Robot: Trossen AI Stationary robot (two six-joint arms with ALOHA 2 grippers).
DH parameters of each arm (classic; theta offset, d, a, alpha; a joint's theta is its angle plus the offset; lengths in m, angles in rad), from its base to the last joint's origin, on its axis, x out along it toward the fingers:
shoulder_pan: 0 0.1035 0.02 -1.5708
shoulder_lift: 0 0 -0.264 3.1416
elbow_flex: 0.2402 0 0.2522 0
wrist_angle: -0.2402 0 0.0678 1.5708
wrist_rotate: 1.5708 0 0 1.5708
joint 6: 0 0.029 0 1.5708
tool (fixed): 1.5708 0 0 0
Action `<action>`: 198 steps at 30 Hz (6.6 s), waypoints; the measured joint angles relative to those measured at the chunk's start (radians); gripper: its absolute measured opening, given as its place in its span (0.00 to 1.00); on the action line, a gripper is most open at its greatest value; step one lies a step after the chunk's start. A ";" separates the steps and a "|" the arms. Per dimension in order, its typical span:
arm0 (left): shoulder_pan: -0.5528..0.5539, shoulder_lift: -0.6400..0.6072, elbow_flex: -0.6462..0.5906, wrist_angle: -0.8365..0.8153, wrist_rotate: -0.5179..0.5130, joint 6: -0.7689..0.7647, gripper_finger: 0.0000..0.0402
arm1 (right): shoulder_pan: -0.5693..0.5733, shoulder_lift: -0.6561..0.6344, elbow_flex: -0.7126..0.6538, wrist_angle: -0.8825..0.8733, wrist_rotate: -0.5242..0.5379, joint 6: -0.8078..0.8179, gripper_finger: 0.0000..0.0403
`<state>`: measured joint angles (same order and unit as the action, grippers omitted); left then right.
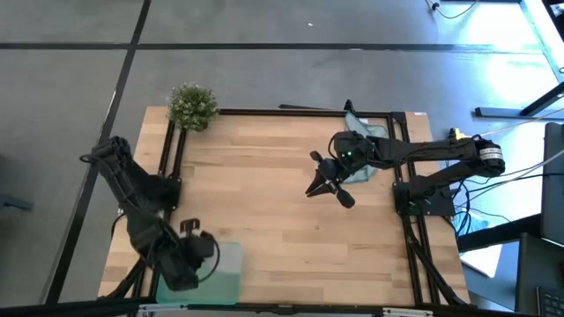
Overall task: Roll microfiber towels into tight, uniform cylinder then place into a basket
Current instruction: Put the gray rolled microfiber cloth into the green bin, then adjust the green bin, then roll the blue microfiber cloth
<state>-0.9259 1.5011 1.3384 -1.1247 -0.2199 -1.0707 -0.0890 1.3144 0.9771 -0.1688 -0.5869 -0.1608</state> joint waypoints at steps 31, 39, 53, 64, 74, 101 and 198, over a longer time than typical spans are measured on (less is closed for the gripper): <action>-0.190 0.330 0.000 0.232 0.001 -0.046 0.15 | 0.009 0.000 0.000 0.000 -0.001 0.000 0.11; -0.191 0.350 0.000 0.259 0.008 -0.045 0.15 | 0.008 0.000 0.000 0.000 -0.001 0.002 0.11; -0.191 0.350 0.000 0.275 0.023 -0.045 0.15 | 0.008 0.000 0.000 0.000 0.000 0.002 0.11; -0.190 0.350 0.000 0.275 0.032 -0.106 0.15 | 0.008 0.000 0.000 0.000 0.000 0.002 0.11; -0.196 0.350 0.000 0.283 0.031 -0.158 0.15 | 0.008 0.000 0.000 0.000 0.000 0.002 0.11; -0.208 0.350 0.000 0.319 0.012 -0.208 0.22 | 0.008 0.001 0.000 0.000 0.000 0.002 0.11; -0.076 0.103 0.000 0.265 -0.029 -0.111 0.46 | 0.008 0.001 0.000 0.000 0.000 0.002 0.11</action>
<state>-1.0019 1.6044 1.3384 -0.8593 -0.2484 -1.1813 -0.0808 1.3151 0.9768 -0.1687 -0.5865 -0.1585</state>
